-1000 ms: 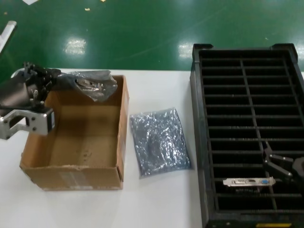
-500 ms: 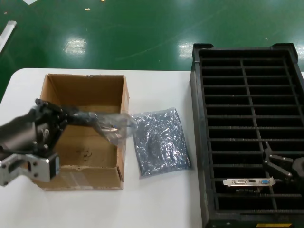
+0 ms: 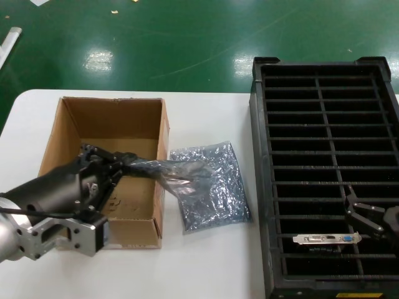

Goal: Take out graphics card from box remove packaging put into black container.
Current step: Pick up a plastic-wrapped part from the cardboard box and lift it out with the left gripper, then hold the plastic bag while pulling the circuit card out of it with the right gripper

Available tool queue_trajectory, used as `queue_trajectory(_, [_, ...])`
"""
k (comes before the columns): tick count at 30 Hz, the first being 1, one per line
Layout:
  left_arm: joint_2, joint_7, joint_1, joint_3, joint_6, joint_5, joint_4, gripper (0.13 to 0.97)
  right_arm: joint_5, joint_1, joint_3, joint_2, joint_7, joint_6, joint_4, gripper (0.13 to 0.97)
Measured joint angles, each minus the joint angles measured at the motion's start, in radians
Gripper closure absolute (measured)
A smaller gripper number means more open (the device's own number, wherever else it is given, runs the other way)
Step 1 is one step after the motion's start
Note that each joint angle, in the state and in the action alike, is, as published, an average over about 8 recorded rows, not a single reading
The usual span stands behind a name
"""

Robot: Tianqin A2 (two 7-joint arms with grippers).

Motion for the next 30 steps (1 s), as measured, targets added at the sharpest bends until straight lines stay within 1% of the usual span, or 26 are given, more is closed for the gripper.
queue_trajectory(5, [0.02, -0.005, -0.003, 0.013, 0.008, 0.001, -0.022, 0.959, 0.0, 0.0, 0.0, 0.0, 0.0, 0.0, 0.0, 0.129])
queue_trajectory(10, [0.032, -0.002, -0.005, 0.021, 0.007, 0.001, -0.026, 0.959, 0.0, 0.0, 0.0, 0.0, 0.0, 0.0, 0.0, 0.129])
queue_trajectory(16, [0.034, -0.001, -0.005, 0.022, 0.006, 0.001, -0.025, 0.959, 0.01, 0.001, 0.025, -0.023, -0.007, -0.023, 0.006, 0.129])
queue_trajectory(22, [0.034, -0.001, -0.005, 0.022, 0.006, 0.001, -0.025, 0.959, 0.043, 0.019, 0.05, -0.062, -0.008, -0.071, 0.038, 0.129])
queue_trajectory(26, [0.034, -0.001, -0.005, 0.022, 0.006, 0.001, -0.026, 0.959, 0.06, 0.049, 0.023, -0.057, 0.016, -0.073, 0.066, 0.137])
queue_trajectory(30, [0.034, -0.001, -0.005, 0.022, 0.006, 0.001, -0.026, 0.959, 0.069, 0.083, -0.037, -0.021, 0.052, -0.047, 0.091, 0.148])
